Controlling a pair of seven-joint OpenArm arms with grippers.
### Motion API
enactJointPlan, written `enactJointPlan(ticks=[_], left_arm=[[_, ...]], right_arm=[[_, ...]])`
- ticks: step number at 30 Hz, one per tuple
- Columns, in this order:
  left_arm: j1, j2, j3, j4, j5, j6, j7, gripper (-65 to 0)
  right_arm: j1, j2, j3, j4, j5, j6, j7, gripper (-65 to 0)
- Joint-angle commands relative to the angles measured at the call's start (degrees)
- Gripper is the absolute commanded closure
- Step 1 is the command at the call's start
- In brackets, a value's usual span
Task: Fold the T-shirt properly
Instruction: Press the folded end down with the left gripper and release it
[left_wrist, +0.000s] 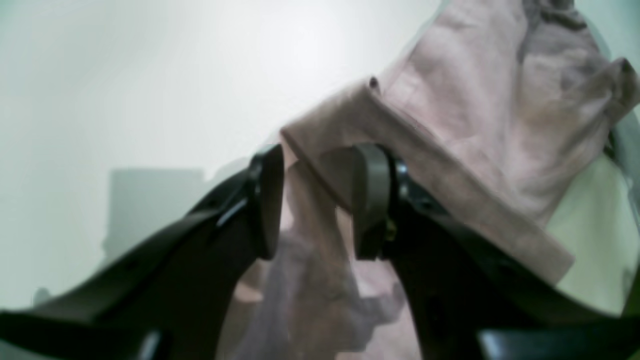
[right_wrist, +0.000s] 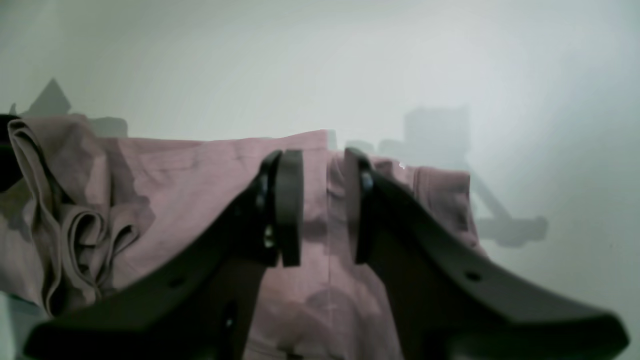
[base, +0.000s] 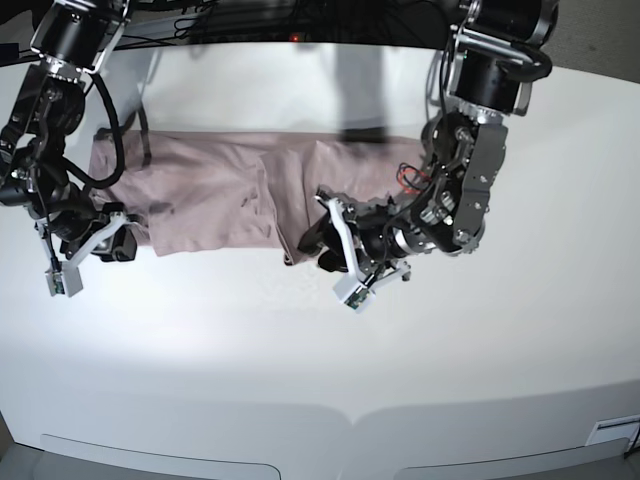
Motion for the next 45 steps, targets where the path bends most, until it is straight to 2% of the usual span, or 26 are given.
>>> enactJointPlan(ticks=[1, 9, 15, 19, 28, 33, 35, 38, 40, 43, 45], left_arm=[[-1.4, 1.3, 0.1, 1.0, -1.2, -0.6, -1.5, -21.4], [-1.3, 5.8, 0.1, -3.6, 5.8, -0.6, -6.5, -21.4], [-1.3, 5.7, 0.1, -11.0, 9.3, -0.6, -11.0, -21.4], [-1.4, 5.8, 0.1, -12.0, 8.8, -0.6, -11.3, -21.4], [-5.4, 6.2, 0.1, -9.6, -2.7, -0.6, -1.8, -21.5], [-5.6, 6.2, 0.1, -4.1, -7.7, -0.6, 2.8, -21.5], [-5.6, 6.2, 0.1, -1.9, -8.5, -0.6, 3.7, -21.5], [-5.6, 6.2, 0.1, 0.4, -8.7, -0.6, 4.4, -21.5], [-5.6, 6.2, 0.1, 0.8, -9.5, -0.6, 4.7, -21.5], [-5.4, 6.2, 0.1, 0.8, -11.0, -0.6, 4.7, -21.5], [-5.4, 6.2, 0.1, 0.8, -11.0, -0.6, 4.7, -21.5]], right_arm=[[1.1, 0.9, 0.2, 1.1, 0.9, 0.3, 1.2, -15.2], [1.1, 0.9, 0.2, 1.1, 0.8, 0.3, 1.1, -15.2], [1.1, 0.9, 0.2, 1.1, 0.9, 0.3, 1.1, -15.2], [1.1, 1.0, 0.2, 1.1, 0.9, 0.3, 1.1, -15.2], [1.1, 1.2, 0.3, 1.1, 0.8, 0.3, 3.5, -15.2], [1.1, 3.5, 1.1, 1.1, 0.7, 0.3, 3.7, -15.2], [1.1, 4.4, 2.9, 1.1, 0.0, 0.3, 3.0, -15.2], [1.0, 5.8, 7.1, 1.1, -1.0, 0.3, -2.4, -15.7], [-0.2, 7.4, 9.2, 0.8, 0.7, -0.2, -5.7, -22.8], [-2.8, 9.3, 11.6, 0.2, 3.8, -1.1, -4.7, -36.6], [-4.2, 9.8, 12.3, 0.2, 3.8, -1.2, -4.6, -44.7]])
